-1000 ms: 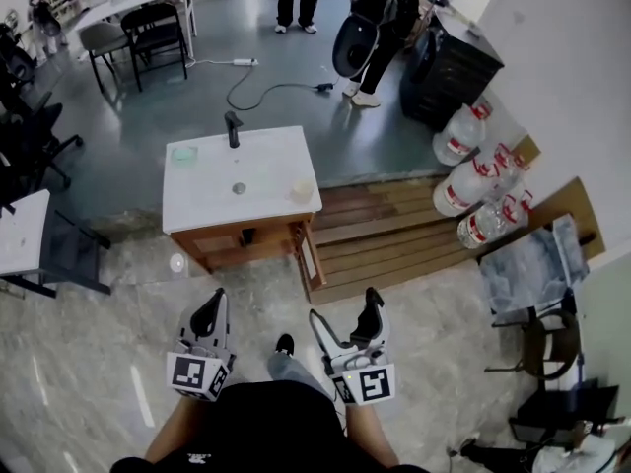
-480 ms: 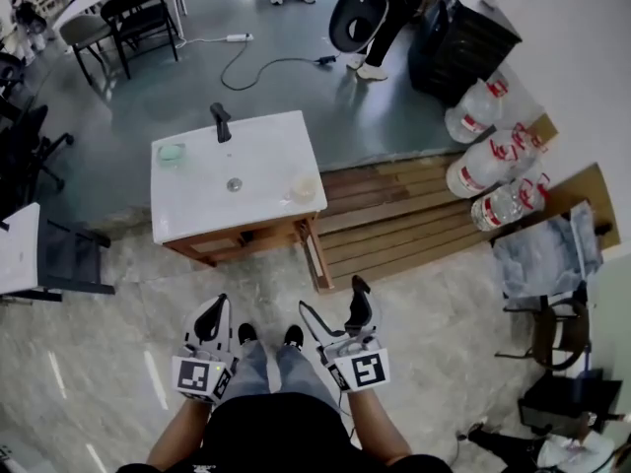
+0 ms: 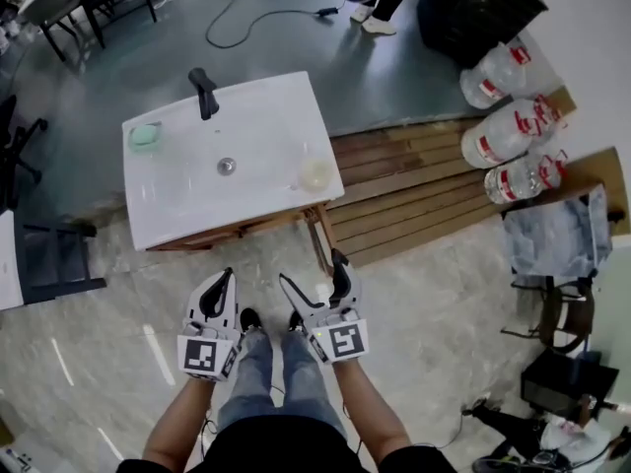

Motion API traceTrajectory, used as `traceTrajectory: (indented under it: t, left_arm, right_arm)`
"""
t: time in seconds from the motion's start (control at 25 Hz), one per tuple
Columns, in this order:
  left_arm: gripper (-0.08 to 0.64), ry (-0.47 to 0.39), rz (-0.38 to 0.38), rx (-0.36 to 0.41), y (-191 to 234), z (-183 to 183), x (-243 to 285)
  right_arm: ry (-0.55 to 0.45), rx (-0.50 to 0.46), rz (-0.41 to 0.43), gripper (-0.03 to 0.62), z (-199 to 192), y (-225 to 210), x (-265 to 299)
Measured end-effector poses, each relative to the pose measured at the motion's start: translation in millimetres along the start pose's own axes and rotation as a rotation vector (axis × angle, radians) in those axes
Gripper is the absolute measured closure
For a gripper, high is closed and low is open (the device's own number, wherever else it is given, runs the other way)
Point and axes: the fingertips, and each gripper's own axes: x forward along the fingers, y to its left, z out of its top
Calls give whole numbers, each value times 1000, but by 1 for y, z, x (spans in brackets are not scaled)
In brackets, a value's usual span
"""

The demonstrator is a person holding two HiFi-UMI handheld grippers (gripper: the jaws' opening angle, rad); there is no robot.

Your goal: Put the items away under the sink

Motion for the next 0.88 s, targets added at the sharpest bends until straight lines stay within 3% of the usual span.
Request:
traceTrajectory:
  t: [0.24, 0.52, 0.88]
  left_arm:
    - [555, 7, 31, -24, 31, -39, 57]
    - [555, 18, 40, -30, 57, -66, 97]
    - [555, 31, 45, -34, 74, -86, 112]
  right_arm:
    - [27, 3, -37, 141, -54, -34, 68]
    - [55, -12, -56, 164, -89, -56, 136]
    - [70, -33, -90, 285, -106, -66, 175]
